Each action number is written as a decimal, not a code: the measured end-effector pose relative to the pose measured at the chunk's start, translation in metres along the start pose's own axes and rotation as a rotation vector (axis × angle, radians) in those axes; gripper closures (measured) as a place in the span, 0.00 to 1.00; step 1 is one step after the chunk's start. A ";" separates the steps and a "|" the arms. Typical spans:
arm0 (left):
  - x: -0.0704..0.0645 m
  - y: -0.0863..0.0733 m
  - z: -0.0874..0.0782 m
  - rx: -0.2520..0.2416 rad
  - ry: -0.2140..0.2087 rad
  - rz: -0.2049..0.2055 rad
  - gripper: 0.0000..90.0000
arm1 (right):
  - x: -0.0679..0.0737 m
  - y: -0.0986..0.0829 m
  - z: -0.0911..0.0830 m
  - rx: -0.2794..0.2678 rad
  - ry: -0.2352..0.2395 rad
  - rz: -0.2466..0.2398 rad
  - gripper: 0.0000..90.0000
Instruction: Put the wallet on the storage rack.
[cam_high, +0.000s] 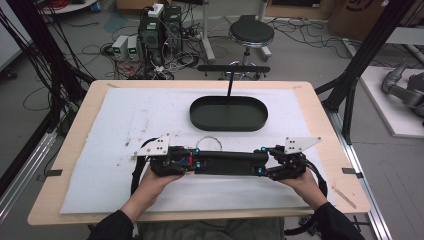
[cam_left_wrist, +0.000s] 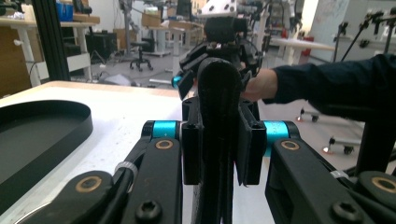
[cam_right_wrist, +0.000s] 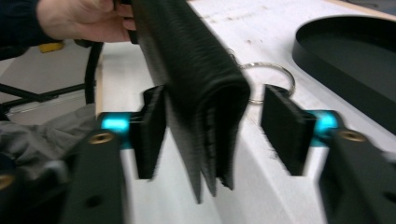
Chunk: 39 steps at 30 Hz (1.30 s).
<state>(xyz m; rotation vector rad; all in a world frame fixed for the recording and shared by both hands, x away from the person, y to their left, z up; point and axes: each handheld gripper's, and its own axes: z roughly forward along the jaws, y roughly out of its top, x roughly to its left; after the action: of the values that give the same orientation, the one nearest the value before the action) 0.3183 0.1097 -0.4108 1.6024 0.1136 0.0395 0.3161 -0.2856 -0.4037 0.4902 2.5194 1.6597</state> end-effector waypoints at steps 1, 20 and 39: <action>0.000 0.000 -0.001 -0.004 0.001 0.002 0.84 | 0.001 0.001 0.000 -0.010 0.000 -0.010 0.56; 0.004 0.004 -0.007 0.050 0.162 0.004 0.48 | 0.006 0.006 -0.008 -0.029 -0.031 -0.055 0.86; -0.007 0.008 -0.045 0.135 0.349 -0.004 0.31 | -0.036 0.028 -0.019 -0.045 -0.250 -0.001 0.86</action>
<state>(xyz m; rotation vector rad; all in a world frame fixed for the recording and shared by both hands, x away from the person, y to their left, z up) 0.3073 0.1540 -0.4013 1.7180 0.3974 0.3148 0.3520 -0.3031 -0.3744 0.6482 2.2986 1.5427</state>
